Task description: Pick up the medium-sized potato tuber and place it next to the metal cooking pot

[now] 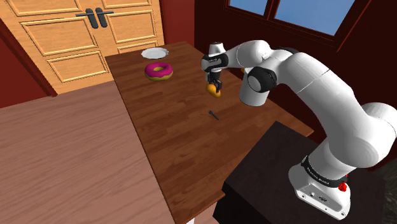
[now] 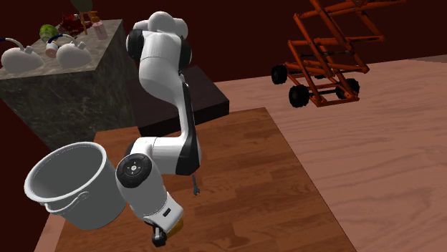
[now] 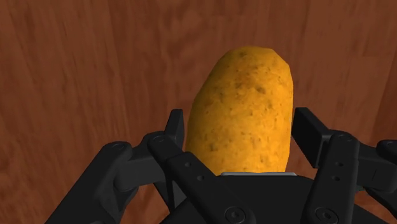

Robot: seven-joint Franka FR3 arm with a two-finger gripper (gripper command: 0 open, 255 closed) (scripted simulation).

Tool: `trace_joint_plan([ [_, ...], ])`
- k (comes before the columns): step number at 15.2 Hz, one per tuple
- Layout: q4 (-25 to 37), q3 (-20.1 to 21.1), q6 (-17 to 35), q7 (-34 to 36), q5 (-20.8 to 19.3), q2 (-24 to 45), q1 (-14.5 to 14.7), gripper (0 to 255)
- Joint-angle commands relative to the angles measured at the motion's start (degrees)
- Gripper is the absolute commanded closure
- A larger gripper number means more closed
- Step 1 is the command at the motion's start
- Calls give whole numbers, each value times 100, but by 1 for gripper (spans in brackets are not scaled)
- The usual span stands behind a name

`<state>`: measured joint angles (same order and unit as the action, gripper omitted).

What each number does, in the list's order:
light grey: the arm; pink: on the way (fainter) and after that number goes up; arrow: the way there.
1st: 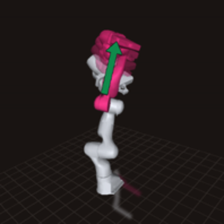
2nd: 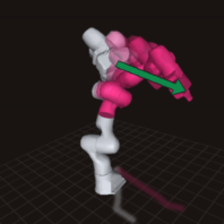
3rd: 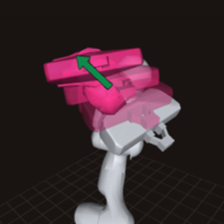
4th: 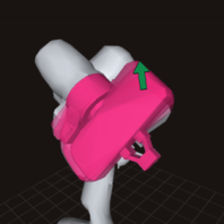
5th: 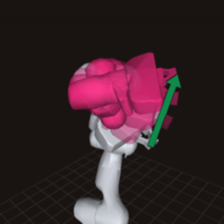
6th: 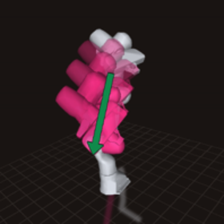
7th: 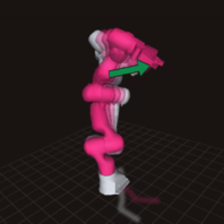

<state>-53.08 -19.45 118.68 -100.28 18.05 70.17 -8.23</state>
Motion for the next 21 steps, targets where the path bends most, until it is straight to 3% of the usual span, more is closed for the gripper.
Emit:
trace_joint_plan([
  [1, 128, 18, 19, 19, 3, 223, -45, 255],
  [9, 177, 20, 30, 23, 10, 281, -53, 255],
  [10, 178, 20, 29, 22, 11, 282, -55, 0],
  [15, 175, 20, 30, 23, 11, 280, -53, 0],
  [21, -115, -56, -248, 10, -38, -274, 43, 0],
])
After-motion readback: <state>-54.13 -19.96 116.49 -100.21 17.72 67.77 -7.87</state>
